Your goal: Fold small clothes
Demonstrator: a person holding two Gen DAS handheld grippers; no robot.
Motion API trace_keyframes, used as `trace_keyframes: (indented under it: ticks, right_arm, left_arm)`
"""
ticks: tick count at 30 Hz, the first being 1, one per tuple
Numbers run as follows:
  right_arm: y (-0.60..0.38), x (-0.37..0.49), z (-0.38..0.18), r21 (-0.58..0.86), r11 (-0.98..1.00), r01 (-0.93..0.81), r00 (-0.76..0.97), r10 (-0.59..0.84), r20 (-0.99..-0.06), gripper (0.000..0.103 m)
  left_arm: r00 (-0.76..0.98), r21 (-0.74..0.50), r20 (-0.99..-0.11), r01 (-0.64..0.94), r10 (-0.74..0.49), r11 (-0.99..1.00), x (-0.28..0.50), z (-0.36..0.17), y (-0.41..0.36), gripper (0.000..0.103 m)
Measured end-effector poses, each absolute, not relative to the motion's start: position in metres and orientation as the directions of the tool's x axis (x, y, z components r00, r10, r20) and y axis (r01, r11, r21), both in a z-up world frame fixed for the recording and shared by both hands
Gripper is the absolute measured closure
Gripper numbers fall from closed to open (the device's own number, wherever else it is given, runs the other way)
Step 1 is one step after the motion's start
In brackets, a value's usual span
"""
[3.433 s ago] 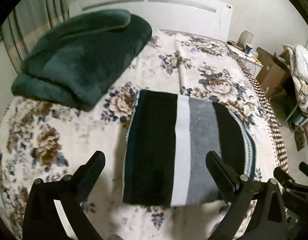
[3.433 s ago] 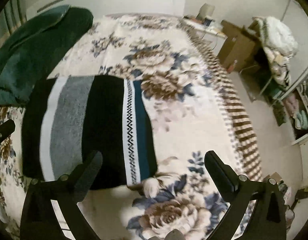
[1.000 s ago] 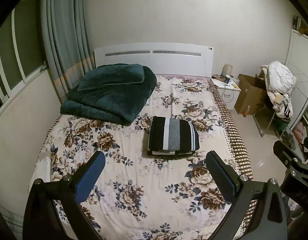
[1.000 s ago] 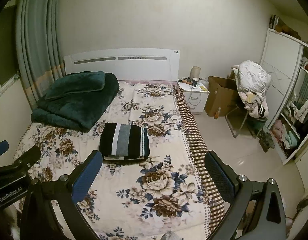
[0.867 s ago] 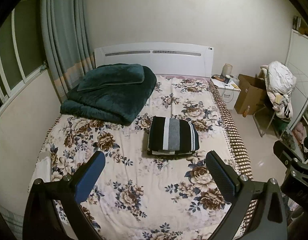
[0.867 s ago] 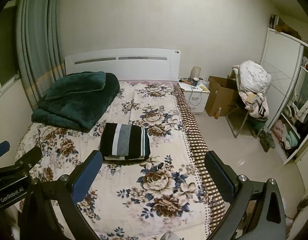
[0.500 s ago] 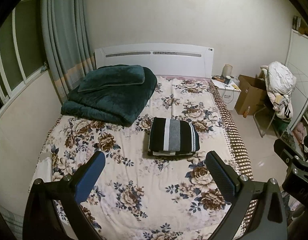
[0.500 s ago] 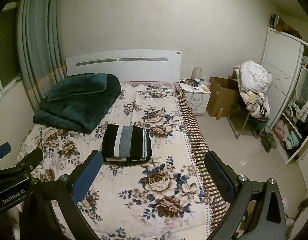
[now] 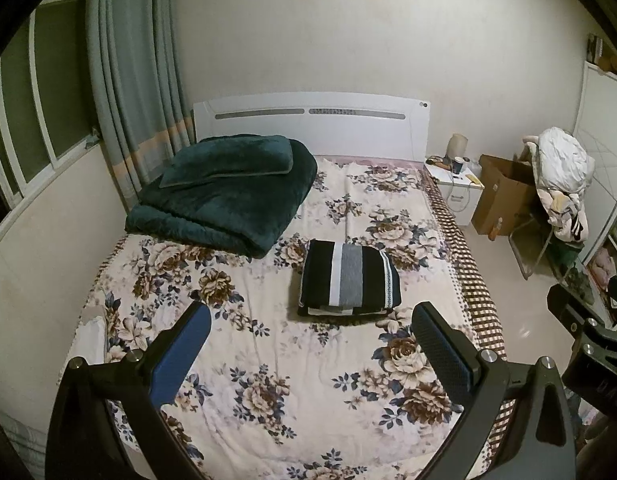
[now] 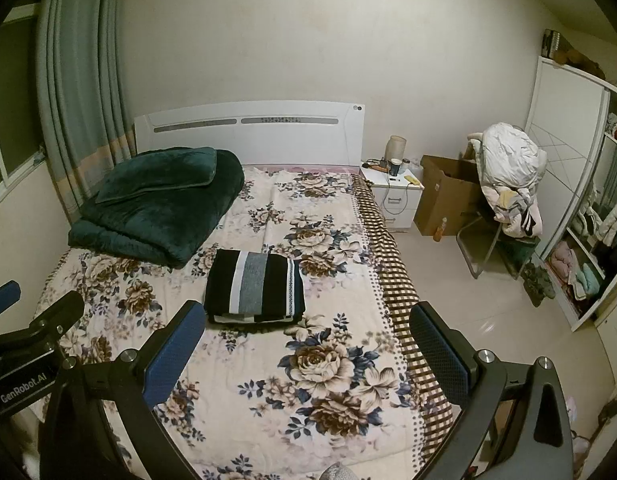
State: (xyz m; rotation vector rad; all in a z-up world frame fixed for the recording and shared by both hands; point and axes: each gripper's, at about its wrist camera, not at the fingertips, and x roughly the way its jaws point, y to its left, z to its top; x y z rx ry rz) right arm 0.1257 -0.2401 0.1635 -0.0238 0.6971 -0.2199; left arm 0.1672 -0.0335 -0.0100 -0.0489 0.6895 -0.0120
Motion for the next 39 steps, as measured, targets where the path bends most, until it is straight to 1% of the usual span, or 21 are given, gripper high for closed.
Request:
trace_keyframes:
  ticks: [39]
  right_arm:
    - [-0.2325,0.1214,0.1658,-0.089,0.977,0.194,0.745,-0.206,-0.634,0.000]
  left_arm:
    - [0.781,-0.046,-0.625,-0.016,-0.016,0.999,0.1648,-0.0008,-0.0338,0.000]
